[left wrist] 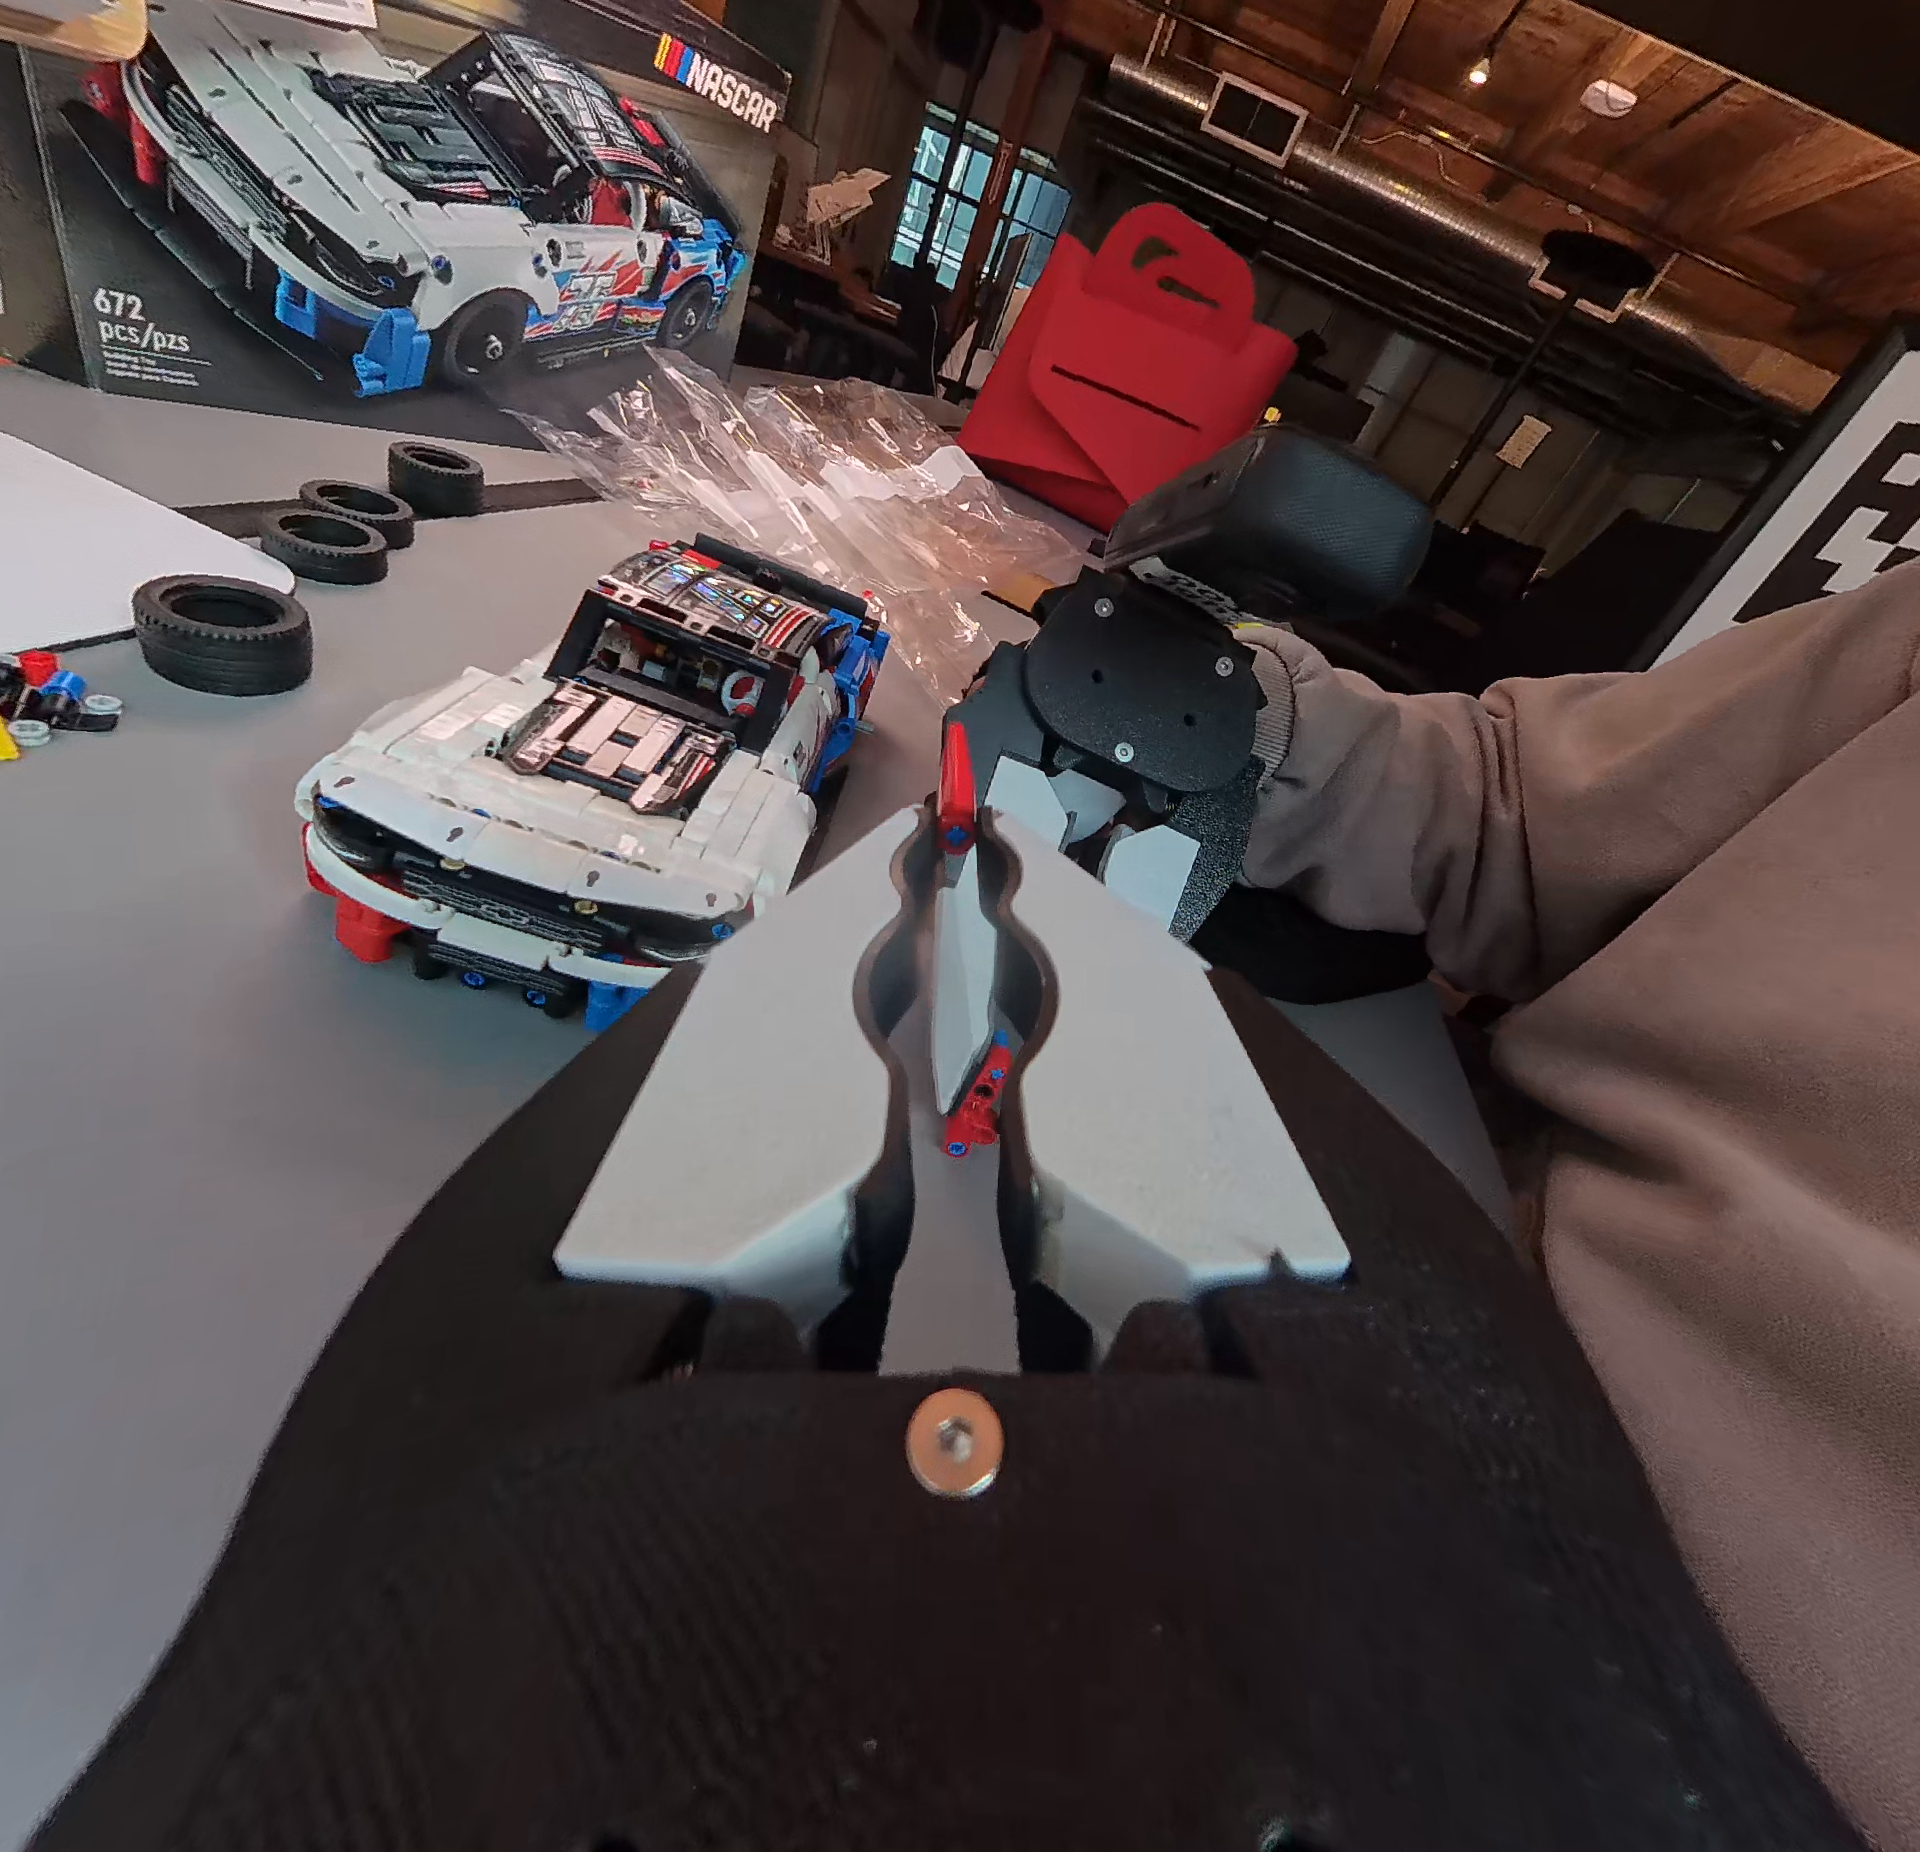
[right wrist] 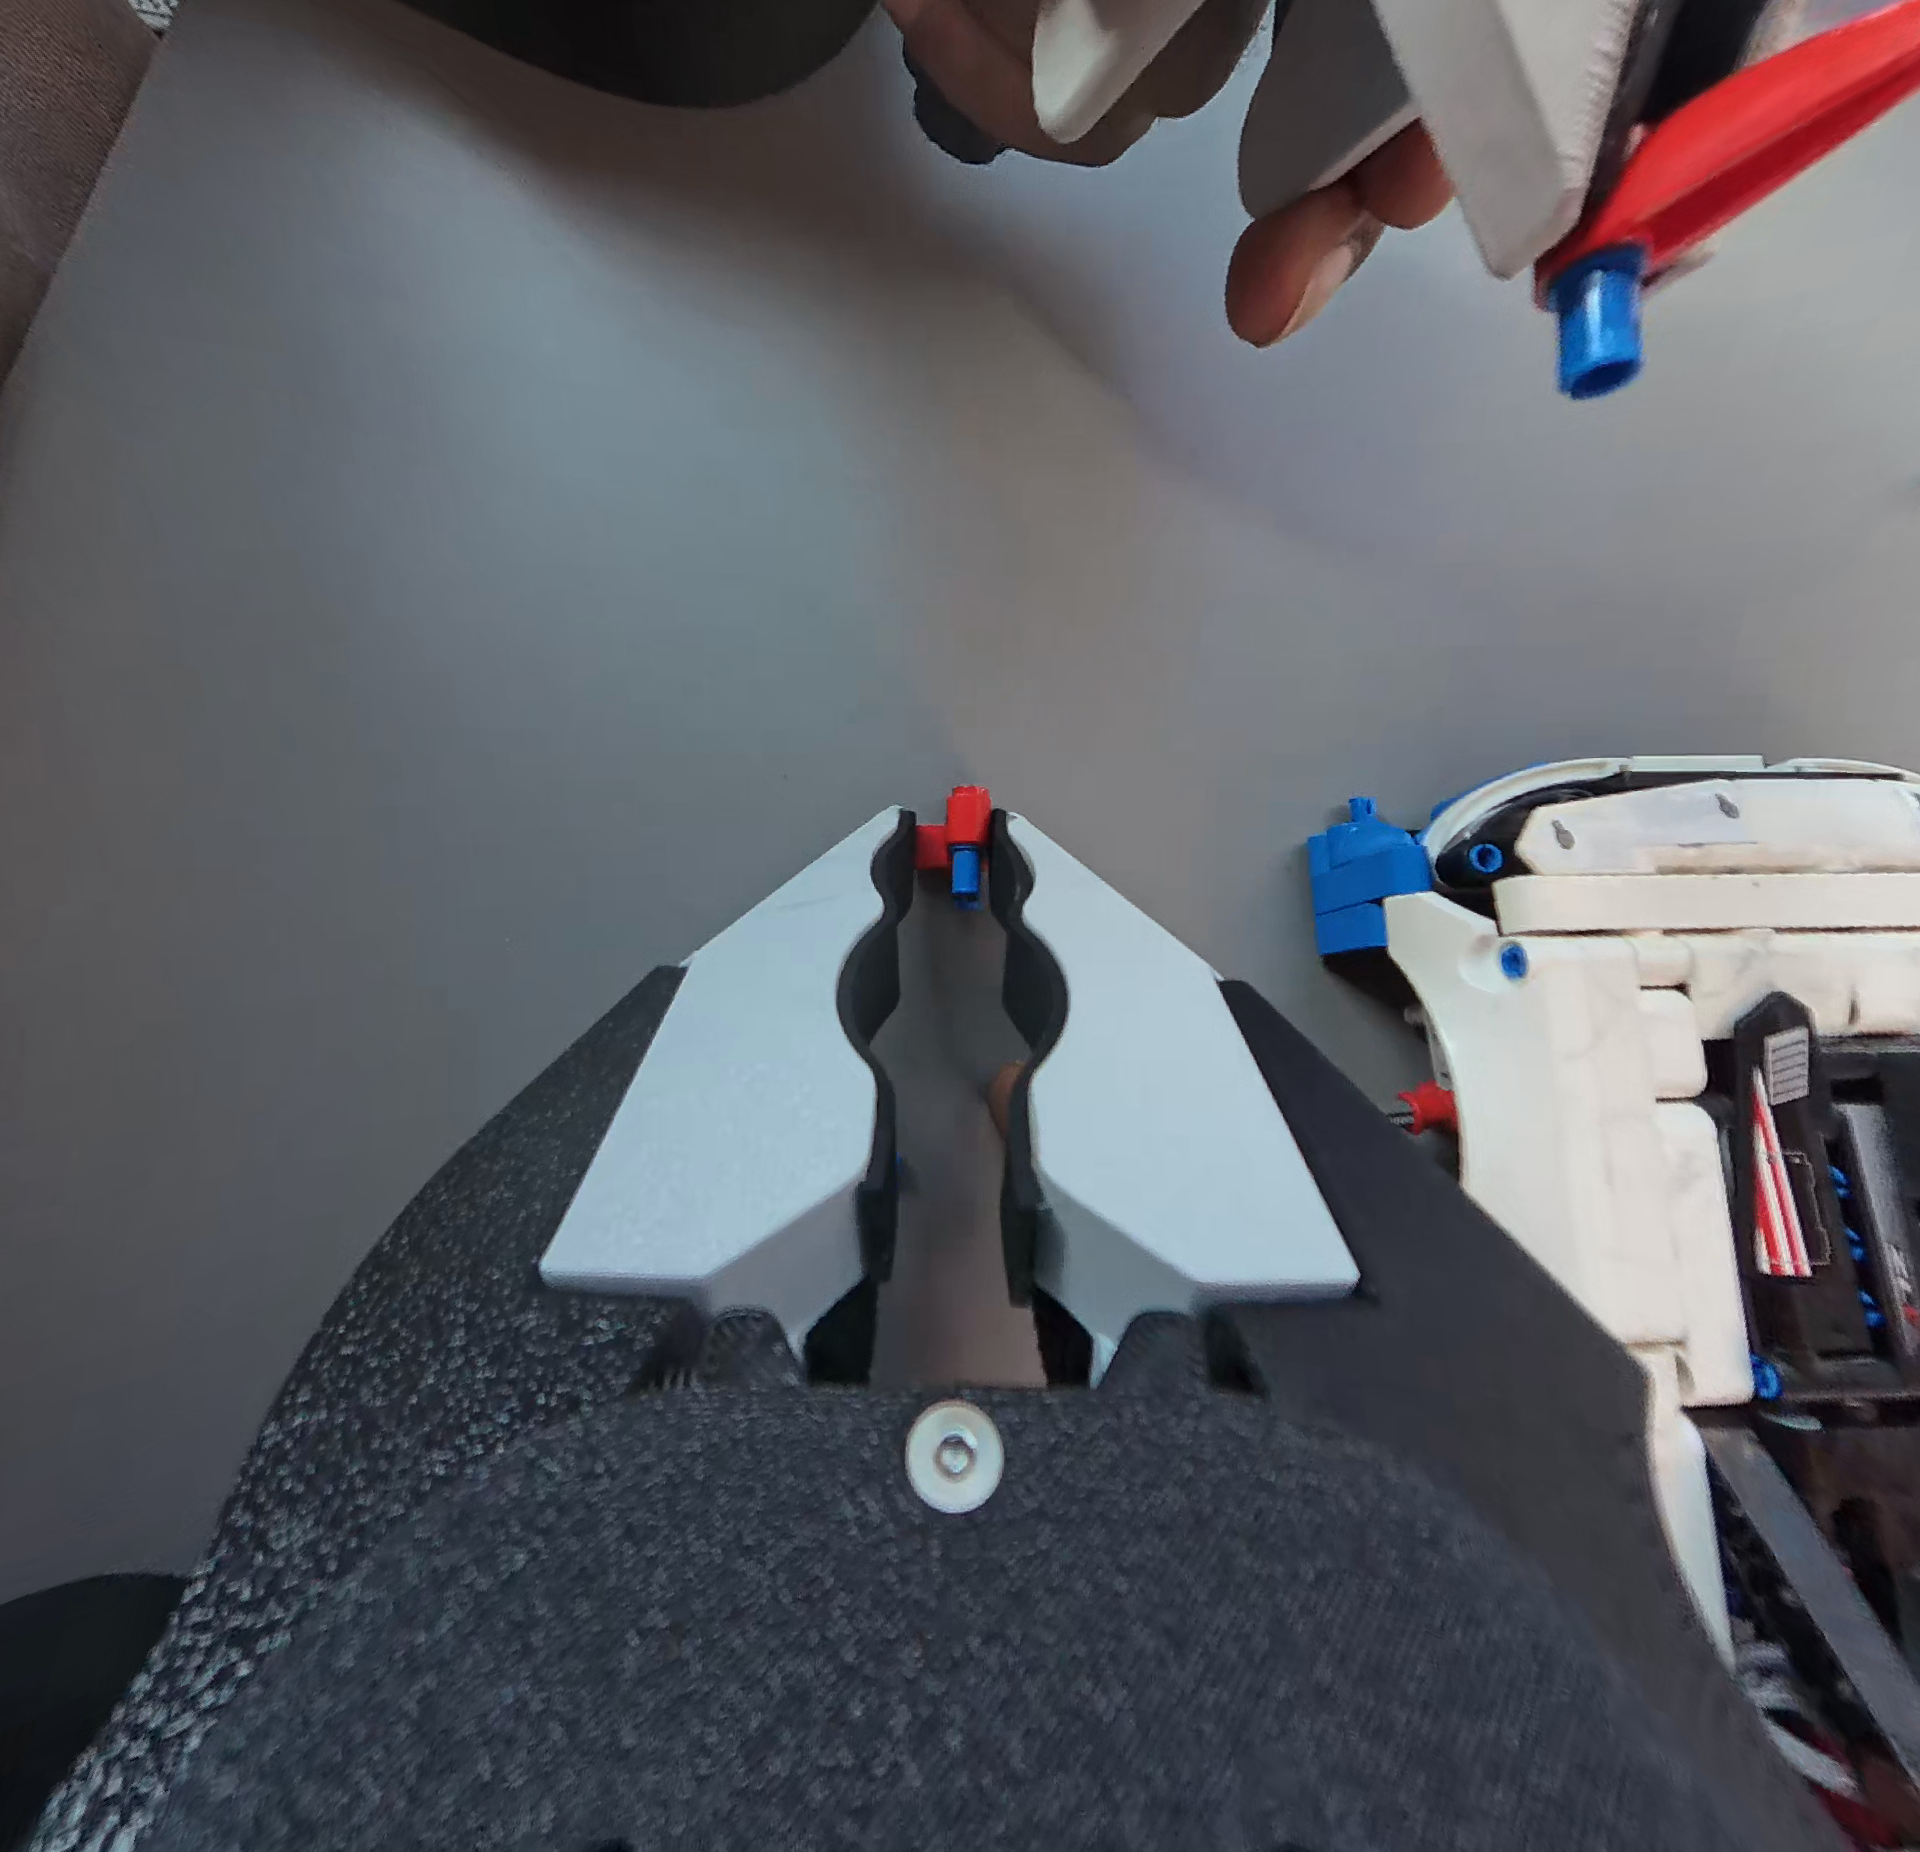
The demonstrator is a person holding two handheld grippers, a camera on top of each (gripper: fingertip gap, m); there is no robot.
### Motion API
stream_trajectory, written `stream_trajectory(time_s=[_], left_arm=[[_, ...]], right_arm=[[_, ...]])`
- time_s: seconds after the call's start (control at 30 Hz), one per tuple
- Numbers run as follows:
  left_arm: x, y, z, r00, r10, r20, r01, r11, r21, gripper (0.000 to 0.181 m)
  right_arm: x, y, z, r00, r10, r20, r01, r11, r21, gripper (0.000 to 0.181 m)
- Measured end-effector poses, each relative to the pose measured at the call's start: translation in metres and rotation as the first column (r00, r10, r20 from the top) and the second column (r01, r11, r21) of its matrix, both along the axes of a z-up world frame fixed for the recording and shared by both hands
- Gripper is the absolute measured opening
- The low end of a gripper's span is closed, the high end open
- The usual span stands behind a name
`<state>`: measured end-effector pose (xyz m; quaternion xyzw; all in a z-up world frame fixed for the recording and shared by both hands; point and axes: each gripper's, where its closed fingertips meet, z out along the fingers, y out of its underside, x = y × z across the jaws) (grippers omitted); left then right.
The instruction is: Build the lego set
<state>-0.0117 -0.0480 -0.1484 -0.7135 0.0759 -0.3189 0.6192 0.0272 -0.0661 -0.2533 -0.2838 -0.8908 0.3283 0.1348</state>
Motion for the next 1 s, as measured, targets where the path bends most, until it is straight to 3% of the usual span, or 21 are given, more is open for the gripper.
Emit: stream_trajectory(time_s=[0.7, 0.87, 1.0], left_arm=[[-0.002, 0.001, -0.002, 0.999, 0.024, -0.022, -0.024, 1.0, 0.002, 0.005], [-0.004, 0.001, -0.003, 0.999, 0.029, -0.022, -0.029, 1.0, 0.0, 0.005], [-0.001, -0.001, 0.0, 1.0, 0.008, -0.023, -0.008, 1.0, 0.02, 0.005]], right_arm=[[0.0, 0.003, -0.004, 1.0, -0.02, -0.024, 0.021, 0.999, 0.034, 0.013], [-0.003, 0.005, 0.004, 0.998, -0.062, -0.024, 0.061, 0.996, -0.07, 0.013], [-0.007, 0.011, 0.028, 0.993, -0.118, -0.024, 0.109, 0.964, -0.242, 0.013]])
